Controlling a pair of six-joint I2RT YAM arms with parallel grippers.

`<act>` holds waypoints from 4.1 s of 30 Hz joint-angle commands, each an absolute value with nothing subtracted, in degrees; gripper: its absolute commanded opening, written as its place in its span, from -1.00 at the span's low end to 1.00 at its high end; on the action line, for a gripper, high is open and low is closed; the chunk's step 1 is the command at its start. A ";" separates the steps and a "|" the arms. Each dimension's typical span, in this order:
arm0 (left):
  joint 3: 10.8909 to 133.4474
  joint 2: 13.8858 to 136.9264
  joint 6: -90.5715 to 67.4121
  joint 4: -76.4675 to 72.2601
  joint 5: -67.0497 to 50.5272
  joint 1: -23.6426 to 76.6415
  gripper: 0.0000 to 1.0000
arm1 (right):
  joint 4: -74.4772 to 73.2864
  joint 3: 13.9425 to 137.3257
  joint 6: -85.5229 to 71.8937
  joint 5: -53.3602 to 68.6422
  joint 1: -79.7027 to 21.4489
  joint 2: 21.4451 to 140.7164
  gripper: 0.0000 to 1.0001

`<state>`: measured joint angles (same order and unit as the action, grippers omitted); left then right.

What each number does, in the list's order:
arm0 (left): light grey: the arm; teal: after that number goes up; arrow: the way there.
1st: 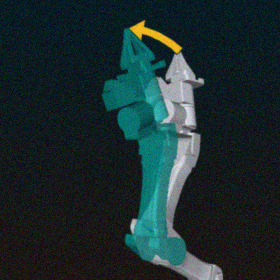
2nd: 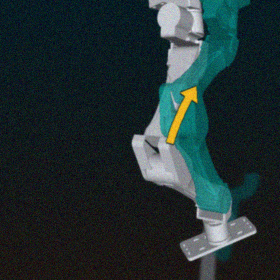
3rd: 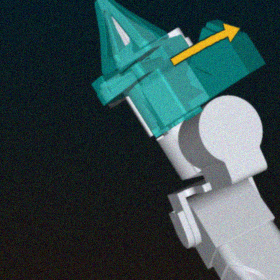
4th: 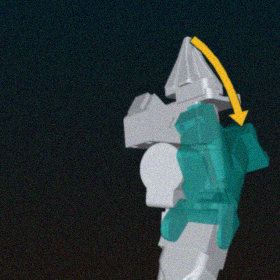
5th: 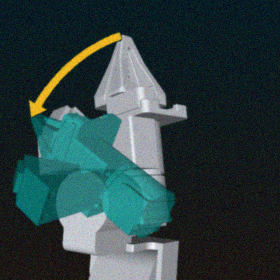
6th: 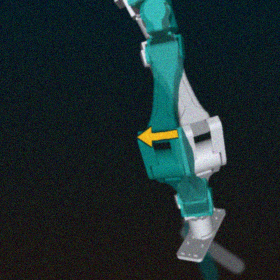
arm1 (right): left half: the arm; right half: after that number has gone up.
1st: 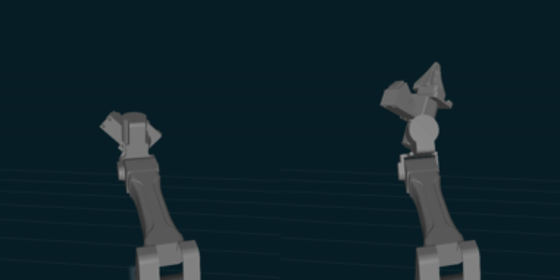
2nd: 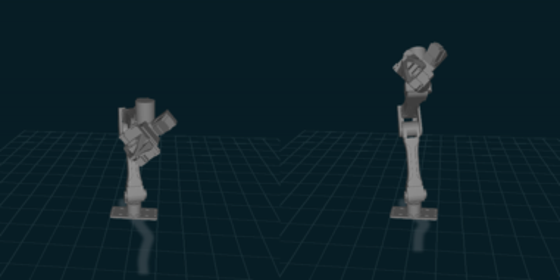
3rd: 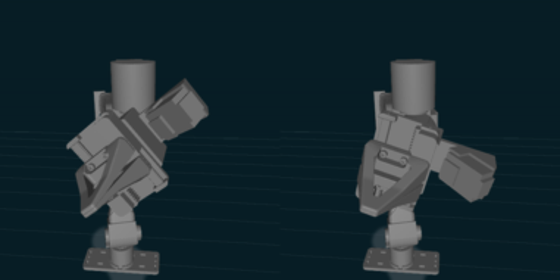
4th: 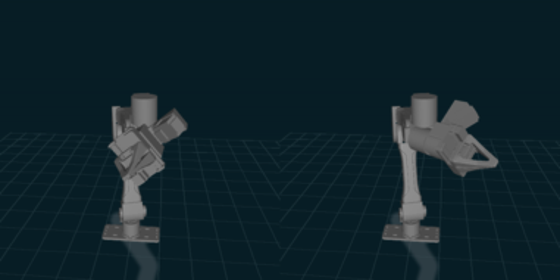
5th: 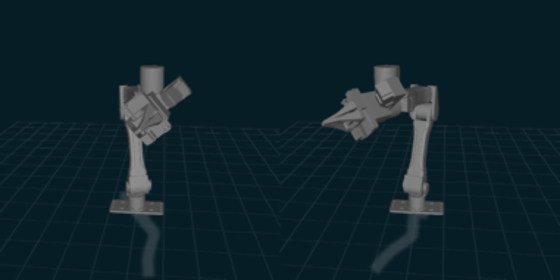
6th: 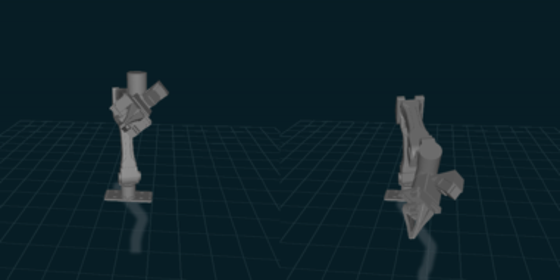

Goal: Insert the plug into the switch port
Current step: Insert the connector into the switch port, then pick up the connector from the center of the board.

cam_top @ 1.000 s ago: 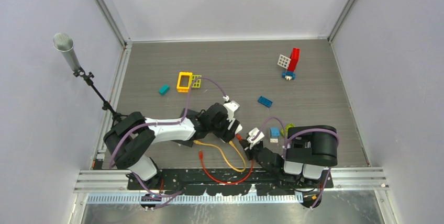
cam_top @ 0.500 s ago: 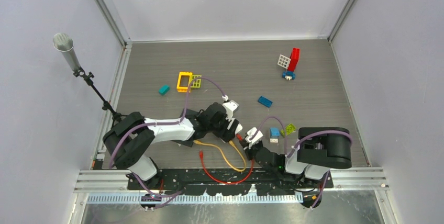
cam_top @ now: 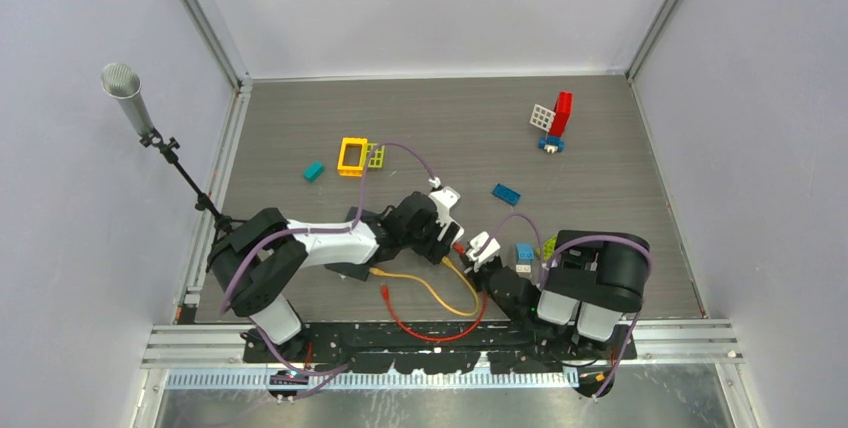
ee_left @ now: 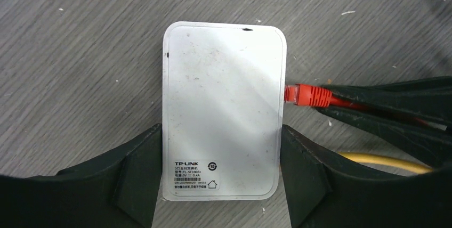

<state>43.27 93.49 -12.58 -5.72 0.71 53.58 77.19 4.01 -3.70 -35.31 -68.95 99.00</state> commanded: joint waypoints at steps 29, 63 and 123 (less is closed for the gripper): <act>47.92 70.27 -13.66 12.37 -0.53 44.57 0.99 | 46.72 13.85 2.75 -31.66 -59.80 79.78 -0.22; 23.95 20.54 -43.77 36.13 20.75 44.12 0.99 | 17.70 41.23 -30.83 -39.02 -92.29 93.11 0.28; 7.53 22.36 -21.28 -54.27 -48.21 45.15 0.65 | 15.56 23.93 -16.60 13.72 -80.24 31.12 -0.99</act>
<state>6.15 18.57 -26.17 -45.30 -41.76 44.45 14.37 20.47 -17.65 9.80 -80.38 32.21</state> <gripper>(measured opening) 0.853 0.043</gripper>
